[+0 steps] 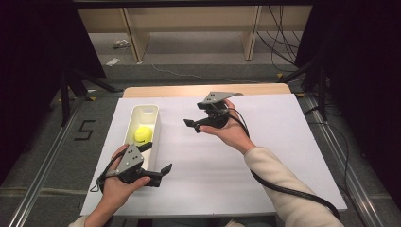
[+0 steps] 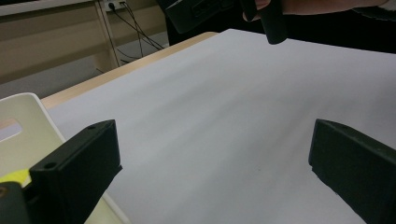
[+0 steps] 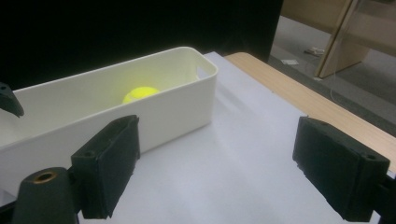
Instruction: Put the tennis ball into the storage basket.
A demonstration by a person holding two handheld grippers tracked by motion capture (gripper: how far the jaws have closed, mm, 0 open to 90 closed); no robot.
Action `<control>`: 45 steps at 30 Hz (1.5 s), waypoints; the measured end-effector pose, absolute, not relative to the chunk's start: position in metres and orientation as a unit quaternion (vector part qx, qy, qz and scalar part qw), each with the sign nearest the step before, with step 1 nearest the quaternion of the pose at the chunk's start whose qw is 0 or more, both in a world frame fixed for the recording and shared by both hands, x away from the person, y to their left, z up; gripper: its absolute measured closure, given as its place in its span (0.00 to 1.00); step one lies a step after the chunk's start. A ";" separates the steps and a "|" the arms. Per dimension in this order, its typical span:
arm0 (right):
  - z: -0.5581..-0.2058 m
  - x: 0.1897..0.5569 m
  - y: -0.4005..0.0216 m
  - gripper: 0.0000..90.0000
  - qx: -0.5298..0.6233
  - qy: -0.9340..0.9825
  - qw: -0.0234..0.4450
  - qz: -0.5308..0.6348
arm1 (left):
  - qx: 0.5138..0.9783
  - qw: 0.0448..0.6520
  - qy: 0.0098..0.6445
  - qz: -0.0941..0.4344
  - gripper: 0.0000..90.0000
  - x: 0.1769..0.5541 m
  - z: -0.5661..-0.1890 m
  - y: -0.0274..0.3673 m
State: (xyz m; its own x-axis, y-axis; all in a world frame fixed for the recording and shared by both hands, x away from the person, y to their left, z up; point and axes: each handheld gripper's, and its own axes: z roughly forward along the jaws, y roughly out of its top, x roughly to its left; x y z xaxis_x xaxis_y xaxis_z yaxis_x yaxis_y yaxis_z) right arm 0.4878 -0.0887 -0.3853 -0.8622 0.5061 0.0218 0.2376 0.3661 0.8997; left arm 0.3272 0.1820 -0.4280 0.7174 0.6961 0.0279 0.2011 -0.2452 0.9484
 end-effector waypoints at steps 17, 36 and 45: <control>-0.389 0.484 -0.132 0.17 0.261 0.804 0.146 0.514 | 0.754 0.536 0.298 0.234 0.02 0.328 -0.428 0.183; -0.399 0.466 -0.197 0.17 0.305 0.788 0.164 0.509 | 0.755 0.535 0.299 0.234 0.02 0.328 -0.428 0.182; -0.408 0.453 -0.214 0.17 0.315 0.787 0.165 0.505 | 0.754 0.535 0.300 0.234 0.02 0.328 -0.428 0.182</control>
State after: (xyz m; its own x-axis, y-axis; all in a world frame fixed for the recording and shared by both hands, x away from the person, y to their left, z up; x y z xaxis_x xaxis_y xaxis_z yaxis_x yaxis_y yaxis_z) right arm 0.4530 -0.2139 -0.4077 -0.7472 0.6621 0.0577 0.3282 0.2920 0.8983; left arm 0.3279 0.1820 -0.4281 0.7112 0.7022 0.0322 0.2016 -0.2476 0.9476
